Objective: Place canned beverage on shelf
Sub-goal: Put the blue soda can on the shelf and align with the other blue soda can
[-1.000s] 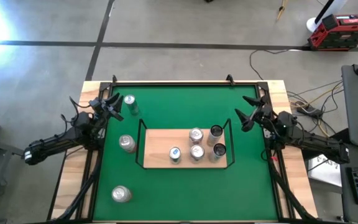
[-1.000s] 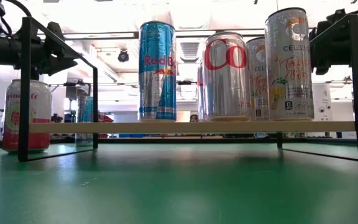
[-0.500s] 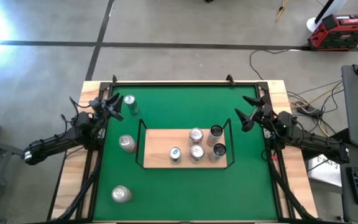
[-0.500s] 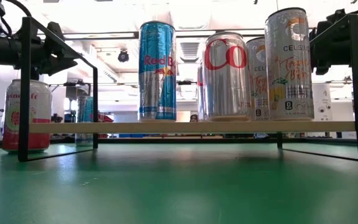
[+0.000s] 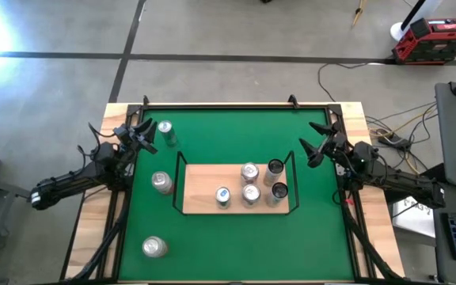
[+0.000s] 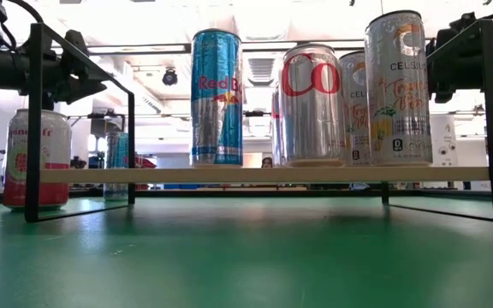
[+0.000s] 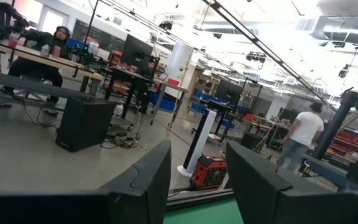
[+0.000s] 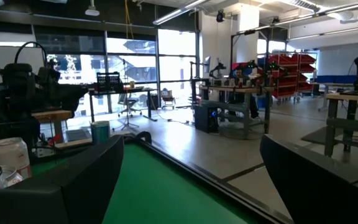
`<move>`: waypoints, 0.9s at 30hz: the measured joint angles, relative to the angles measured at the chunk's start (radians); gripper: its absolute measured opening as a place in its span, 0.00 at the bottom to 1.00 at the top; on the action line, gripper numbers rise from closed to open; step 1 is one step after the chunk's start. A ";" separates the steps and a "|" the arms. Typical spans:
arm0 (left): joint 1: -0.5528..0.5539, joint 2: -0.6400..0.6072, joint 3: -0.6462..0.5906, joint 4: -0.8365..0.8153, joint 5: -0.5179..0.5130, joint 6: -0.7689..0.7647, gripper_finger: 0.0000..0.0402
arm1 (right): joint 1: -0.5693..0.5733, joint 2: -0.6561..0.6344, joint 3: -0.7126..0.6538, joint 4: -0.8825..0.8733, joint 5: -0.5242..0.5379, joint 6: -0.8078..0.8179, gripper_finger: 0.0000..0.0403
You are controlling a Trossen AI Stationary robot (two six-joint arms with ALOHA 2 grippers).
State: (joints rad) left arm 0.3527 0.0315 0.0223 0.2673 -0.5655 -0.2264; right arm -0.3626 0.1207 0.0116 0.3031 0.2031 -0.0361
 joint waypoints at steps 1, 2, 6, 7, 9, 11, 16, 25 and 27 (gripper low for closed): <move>0.000 0.000 0.000 0.000 0.000 0.000 0.34 | 0.000 0.000 0.000 0.000 0.000 0.001 0.91; 0.000 0.000 0.000 0.000 0.000 0.000 0.34 | 0.000 0.000 0.000 0.000 0.000 0.001 0.91; 0.000 0.000 0.000 0.000 0.000 0.000 0.34 | 0.000 0.000 0.000 0.000 0.000 0.002 0.91; 0.000 0.000 0.000 0.000 -0.001 0.000 0.34 | 0.000 0.000 0.000 0.000 0.000 0.001 0.91; 0.001 -0.001 0.000 0.005 -0.045 0.003 0.34 | 0.000 0.000 0.000 0.000 0.000 0.000 0.91; 0.001 -0.003 0.000 0.019 -0.102 0.002 0.34 | 0.000 0.000 -0.001 0.000 0.000 0.001 0.91; 0.000 -0.003 0.000 0.029 -0.064 -0.021 0.34 | 0.000 0.000 -0.001 -0.001 0.000 0.001 0.91; 0.000 0.064 0.026 -0.011 0.066 -0.046 0.34 | 0.000 0.000 -0.001 -0.003 0.000 -0.001 0.91; 0.000 0.100 0.068 -0.039 0.078 -0.048 0.34 | 0.000 0.000 -0.001 -0.003 0.000 0.001 0.91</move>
State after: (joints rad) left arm 0.3523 0.1311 0.0908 0.2284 -0.4873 -0.2749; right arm -0.3626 0.1211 0.0109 0.3004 0.2035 -0.0349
